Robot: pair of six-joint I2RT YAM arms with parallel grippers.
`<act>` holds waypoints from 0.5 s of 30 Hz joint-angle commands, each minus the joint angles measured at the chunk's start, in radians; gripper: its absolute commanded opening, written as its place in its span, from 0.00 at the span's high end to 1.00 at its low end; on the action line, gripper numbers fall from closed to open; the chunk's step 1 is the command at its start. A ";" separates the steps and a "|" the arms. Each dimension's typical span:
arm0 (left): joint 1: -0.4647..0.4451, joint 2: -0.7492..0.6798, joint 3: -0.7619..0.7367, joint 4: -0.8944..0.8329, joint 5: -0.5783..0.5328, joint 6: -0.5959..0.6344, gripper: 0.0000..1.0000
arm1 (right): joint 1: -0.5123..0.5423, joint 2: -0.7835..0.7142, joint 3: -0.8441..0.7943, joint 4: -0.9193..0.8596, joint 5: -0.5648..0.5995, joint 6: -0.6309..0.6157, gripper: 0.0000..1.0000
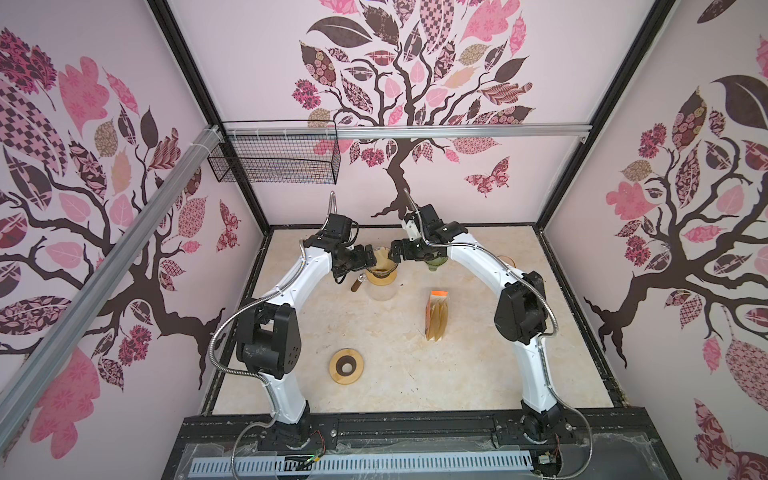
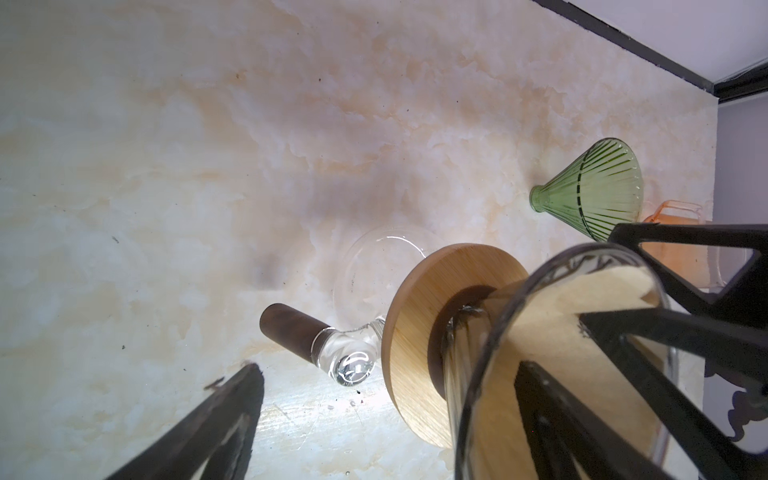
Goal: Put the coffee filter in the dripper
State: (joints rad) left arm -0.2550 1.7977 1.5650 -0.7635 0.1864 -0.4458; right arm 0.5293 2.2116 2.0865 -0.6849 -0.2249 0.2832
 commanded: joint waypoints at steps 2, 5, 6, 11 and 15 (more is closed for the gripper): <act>0.007 0.002 0.068 -0.013 -0.031 -0.006 0.04 | -0.003 -0.066 0.016 -0.018 0.006 -0.023 0.01; 0.009 0.008 0.068 -0.008 -0.045 -0.011 0.04 | -0.002 -0.066 0.016 -0.020 0.005 -0.025 0.01; 0.010 0.010 0.069 -0.009 -0.048 -0.012 0.04 | -0.002 -0.066 0.016 -0.020 0.004 -0.025 0.01; 0.013 0.025 0.069 -0.012 -0.060 -0.011 0.04 | -0.002 -0.066 0.016 -0.021 0.004 -0.027 0.01; 0.014 0.034 0.066 -0.013 -0.067 -0.007 0.04 | -0.002 -0.069 0.018 -0.021 0.000 -0.027 0.01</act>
State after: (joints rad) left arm -0.2466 1.8175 1.5768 -0.7708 0.1394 -0.4530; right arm 0.5293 2.2116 2.0865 -0.6853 -0.2249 0.2787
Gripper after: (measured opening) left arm 0.962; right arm 0.991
